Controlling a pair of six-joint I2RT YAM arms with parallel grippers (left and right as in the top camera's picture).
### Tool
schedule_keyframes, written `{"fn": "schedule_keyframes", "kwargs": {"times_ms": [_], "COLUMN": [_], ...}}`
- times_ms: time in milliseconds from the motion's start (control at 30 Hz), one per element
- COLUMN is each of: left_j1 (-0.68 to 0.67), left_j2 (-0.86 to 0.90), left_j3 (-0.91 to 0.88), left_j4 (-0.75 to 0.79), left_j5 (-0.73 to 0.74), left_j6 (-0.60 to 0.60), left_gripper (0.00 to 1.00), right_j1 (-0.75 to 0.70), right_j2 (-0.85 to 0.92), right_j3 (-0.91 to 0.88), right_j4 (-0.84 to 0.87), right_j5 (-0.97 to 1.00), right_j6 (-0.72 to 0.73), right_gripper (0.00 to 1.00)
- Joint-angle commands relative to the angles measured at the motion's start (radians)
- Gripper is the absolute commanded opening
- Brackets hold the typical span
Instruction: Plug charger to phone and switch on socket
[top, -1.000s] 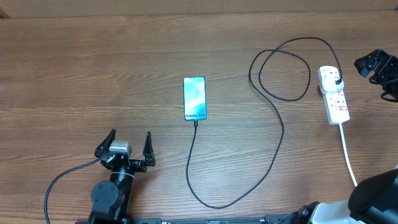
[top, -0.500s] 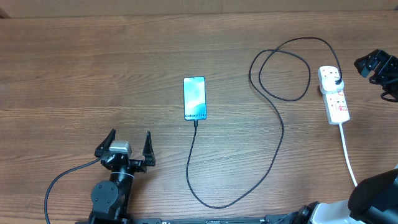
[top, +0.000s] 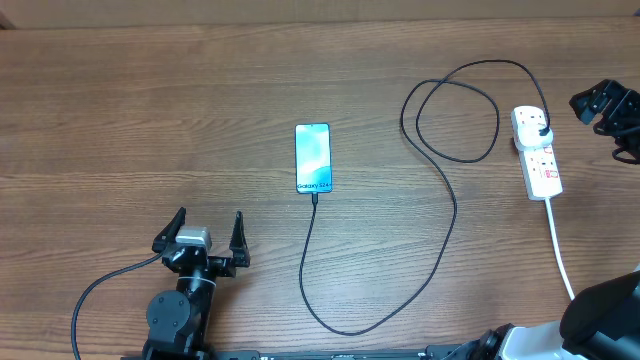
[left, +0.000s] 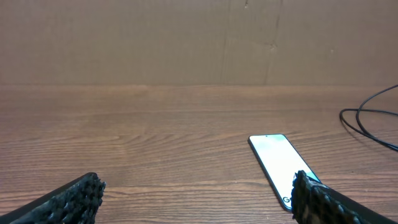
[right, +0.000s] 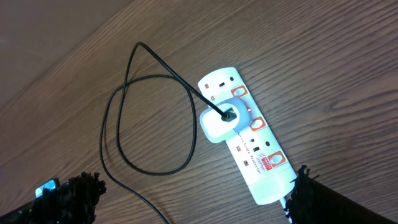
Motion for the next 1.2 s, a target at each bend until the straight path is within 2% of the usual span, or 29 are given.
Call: {"fn": "schedule_keyframes", "kwargs": {"times_ms": [0, 533, 867, 1167], "left_j1": [0.006, 0.006, 0.006, 0.006], "left_j2": [-0.011, -0.011, -0.011, -0.011], "left_j3": [-0.003, -0.003, -0.003, -0.003], "left_j4": [0.001, 0.001, 0.001, 0.001], "left_j5": [0.009, 0.009, 0.009, 0.009], "left_j6": [0.019, 0.019, 0.019, 0.019], "left_gripper": [1.0, 1.0, 0.99, 1.0], "right_j1": [0.0, 0.0, 0.001, 0.039], "right_j2": [-0.002, -0.002, -0.009, -0.158], "right_j3": [0.003, 0.003, 0.003, -0.071], "right_j4": [0.006, 0.006, 0.035, 0.156], "right_j5": [0.003, 0.004, 0.093, 0.093], "right_j6": [0.003, 0.003, 0.0, 0.0], "right_gripper": [1.0, 1.0, 1.0, 1.0]}}
